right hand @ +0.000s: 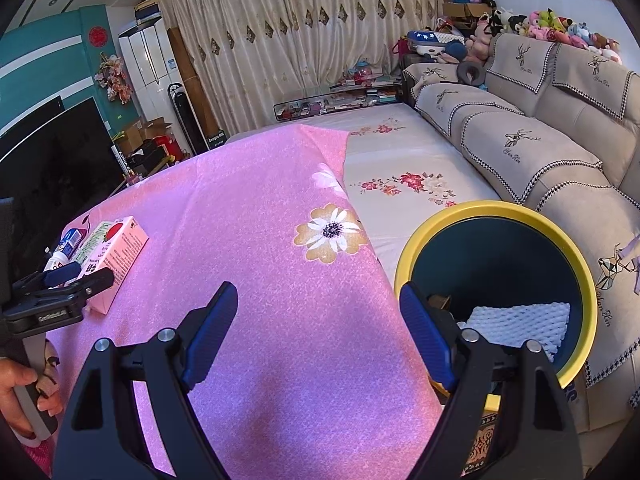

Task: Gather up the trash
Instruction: 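Reach the left gripper to the pink strawberry milk carton and grasp it, then carry the strawberry milk carton with the left gripper over the bin and release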

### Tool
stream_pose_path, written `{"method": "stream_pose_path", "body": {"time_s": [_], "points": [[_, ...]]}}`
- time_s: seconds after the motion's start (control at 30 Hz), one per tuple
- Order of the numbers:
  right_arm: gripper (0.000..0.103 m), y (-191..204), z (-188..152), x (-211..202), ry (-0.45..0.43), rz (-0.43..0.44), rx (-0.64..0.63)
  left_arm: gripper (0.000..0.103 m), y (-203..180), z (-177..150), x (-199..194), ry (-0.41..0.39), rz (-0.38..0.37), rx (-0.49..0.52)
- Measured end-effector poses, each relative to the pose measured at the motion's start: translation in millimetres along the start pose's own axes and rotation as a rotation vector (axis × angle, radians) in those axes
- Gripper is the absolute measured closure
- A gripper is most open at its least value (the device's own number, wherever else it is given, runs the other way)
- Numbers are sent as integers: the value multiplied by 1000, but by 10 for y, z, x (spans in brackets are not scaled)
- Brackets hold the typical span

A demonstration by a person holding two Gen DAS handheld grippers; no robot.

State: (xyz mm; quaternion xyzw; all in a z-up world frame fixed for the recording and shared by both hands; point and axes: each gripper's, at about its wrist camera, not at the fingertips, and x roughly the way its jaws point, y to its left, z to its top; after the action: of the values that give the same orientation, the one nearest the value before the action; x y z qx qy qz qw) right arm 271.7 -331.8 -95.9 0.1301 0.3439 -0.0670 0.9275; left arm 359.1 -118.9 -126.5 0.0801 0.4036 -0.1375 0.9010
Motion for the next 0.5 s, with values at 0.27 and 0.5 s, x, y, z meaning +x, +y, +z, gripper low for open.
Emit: {"method": "stream_pose_path", "body": {"time_s": [0.27,0.5], "points": [[24,-40,18,-5,3,13,15,48,76,74,270,53,45,-31],[24,-42,-1,-126,-53,-8,15,54,35,4,94,31,29,-14]]}}
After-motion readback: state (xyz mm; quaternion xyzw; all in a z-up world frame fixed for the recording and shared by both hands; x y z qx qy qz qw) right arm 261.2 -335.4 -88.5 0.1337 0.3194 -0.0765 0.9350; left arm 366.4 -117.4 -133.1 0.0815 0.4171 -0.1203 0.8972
